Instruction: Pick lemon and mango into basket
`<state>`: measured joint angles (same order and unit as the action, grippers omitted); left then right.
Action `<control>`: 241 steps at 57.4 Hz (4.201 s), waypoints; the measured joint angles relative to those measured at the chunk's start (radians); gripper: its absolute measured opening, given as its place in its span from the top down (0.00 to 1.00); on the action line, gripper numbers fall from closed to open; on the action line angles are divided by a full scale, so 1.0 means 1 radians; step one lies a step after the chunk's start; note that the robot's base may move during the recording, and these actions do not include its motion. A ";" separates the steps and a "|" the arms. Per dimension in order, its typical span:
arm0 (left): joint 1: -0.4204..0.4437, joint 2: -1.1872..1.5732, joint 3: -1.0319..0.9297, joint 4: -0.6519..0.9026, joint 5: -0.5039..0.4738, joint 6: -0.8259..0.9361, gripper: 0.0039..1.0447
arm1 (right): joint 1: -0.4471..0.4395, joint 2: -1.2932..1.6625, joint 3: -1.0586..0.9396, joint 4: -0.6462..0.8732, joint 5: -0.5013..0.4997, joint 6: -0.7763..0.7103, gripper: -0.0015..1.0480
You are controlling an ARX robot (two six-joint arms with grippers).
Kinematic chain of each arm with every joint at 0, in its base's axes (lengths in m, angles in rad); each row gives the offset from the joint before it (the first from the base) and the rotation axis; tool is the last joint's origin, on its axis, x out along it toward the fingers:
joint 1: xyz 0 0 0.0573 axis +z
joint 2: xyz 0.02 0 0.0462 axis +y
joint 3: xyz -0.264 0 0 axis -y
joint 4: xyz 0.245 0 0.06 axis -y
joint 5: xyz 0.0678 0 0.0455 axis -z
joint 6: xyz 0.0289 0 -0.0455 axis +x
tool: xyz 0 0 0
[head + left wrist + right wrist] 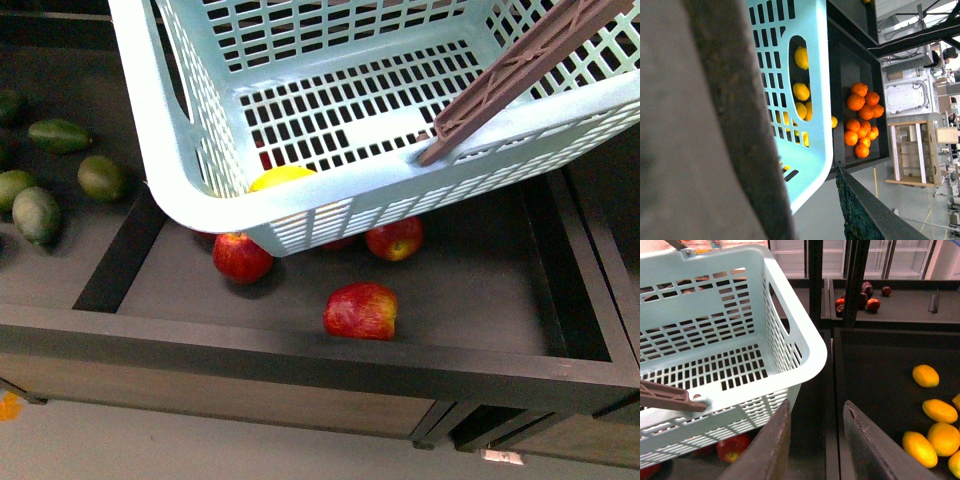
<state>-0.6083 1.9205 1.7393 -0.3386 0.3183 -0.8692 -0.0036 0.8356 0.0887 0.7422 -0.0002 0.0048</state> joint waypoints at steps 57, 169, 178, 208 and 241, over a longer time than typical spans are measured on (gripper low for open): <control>-0.001 0.000 0.002 0.000 0.001 -0.003 0.72 | 0.002 -0.004 -0.003 -0.003 0.000 0.000 0.08; 0.002 0.000 0.003 0.000 0.003 -0.003 0.72 | 0.002 -0.006 -0.002 -0.003 0.000 -0.001 0.08; 0.002 0.000 0.003 0.000 0.004 -0.004 0.72 | 0.002 -0.006 -0.002 -0.004 0.000 -0.001 0.08; 0.004 0.000 0.003 0.000 -0.003 0.003 0.72 | 0.002 -0.005 0.119 -0.348 0.183 0.115 0.08; 0.002 0.000 0.003 0.000 -0.008 -0.002 0.72 | -0.521 0.748 0.609 -0.483 -0.153 -0.427 0.08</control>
<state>-0.6067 1.9205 1.7424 -0.3389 0.3107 -0.8707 -0.5243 1.5841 0.6979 0.2588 -0.1532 -0.4221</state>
